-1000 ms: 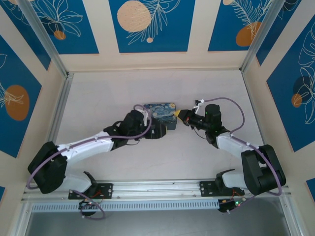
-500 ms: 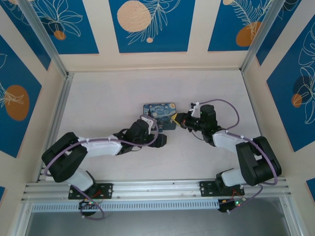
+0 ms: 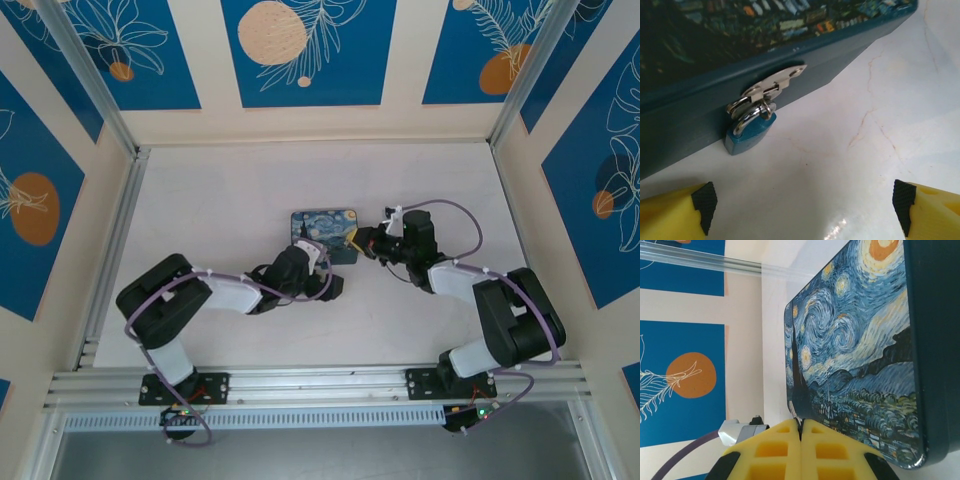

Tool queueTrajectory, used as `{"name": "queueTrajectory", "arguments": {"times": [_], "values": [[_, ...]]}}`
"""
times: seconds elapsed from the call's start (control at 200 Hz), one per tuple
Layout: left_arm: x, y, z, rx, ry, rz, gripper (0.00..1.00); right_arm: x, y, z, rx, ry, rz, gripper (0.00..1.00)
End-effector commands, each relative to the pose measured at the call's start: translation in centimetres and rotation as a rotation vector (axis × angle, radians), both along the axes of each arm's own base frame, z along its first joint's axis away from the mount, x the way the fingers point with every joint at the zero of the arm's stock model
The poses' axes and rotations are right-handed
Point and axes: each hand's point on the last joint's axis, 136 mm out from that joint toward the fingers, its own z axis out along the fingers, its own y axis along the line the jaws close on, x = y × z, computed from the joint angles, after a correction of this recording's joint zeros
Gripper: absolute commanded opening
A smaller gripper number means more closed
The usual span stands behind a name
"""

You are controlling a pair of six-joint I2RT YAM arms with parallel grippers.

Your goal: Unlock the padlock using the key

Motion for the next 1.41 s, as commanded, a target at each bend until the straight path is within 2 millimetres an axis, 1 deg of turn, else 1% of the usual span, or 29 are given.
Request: {"name": "queueTrajectory", "arguments": {"times": [0.0, 0.26, 0.425, 0.495, 0.63, 0.715, 0.76, 0.825, 0.96, 1.08, 1.16, 1.245, 1.31, 1.4], "values": [[1.4, -1.5, 1.0, -0.039, -0.064, -0.02, 0.92, 1.1, 0.1, 0.7, 0.002, -0.023, -0.01, 0.0], [2.6, -2.8, 0.1, -0.053, -0.076, -0.026, 0.9, 1.5, -0.5, 0.0, 0.009, -0.008, -0.019, 0.0], [3.1, -3.6, 0.7, -0.092, -0.072, -0.017, 0.88, 1.6, -0.7, -0.3, 0.013, -0.001, -0.024, 0.0], [3.6, -2.9, 0.7, -0.068, -0.082, 0.021, 0.88, 1.7, -0.7, -0.3, 0.019, 0.001, -0.026, 0.0], [4.6, -0.3, 0.2, 0.024, -0.13, 0.129, 0.89, 2.0, -0.6, -0.3, 0.03, 0.001, -0.027, 0.0], [5.0, 0.8, 0.0, 0.07, -0.156, 0.164, 0.88, 2.1, -0.5, -0.3, 0.035, 0.003, -0.028, 0.0], [5.1, 1.1, 0.0, 0.083, -0.168, 0.174, 0.89, 2.2, -0.4, -0.2, 0.039, 0.002, -0.026, 0.0], [5.2, 1.0, -0.2, 0.098, -0.173, 0.165, 0.89, 2.3, -0.4, -0.2, 0.041, 0.003, -0.025, 0.0], [5.5, -0.1, -0.4, 0.081, -0.164, 0.146, 0.89, 2.3, -0.3, -0.4, 0.038, 0.009, -0.023, 0.0], [5.5, -2.0, -0.1, 0.018, -0.139, 0.097, 0.89, 2.2, -0.4, -0.6, 0.035, 0.015, -0.023, 0.0], [5.3, -3.7, 0.8, -0.05, -0.115, 0.052, 0.88, 2.2, -0.4, -0.8, 0.032, 0.017, -0.024, 0.0], [5.0, -5.1, 2.3, -0.14, -0.089, 0.021, 0.88, 2.3, -0.4, -0.9, 0.03, 0.019, -0.025, 0.0], [4.9, -5.9, 3.5, -0.205, -0.071, 0.013, 0.89, 2.3, -0.4, -1.0, 0.03, 0.019, -0.024, 0.0], [5.1, -6.2, 4.5, -0.283, -0.045, 0.029, 0.89, 2.3, -0.4, -1.2, 0.027, 0.023, -0.024, 0.0]]}}
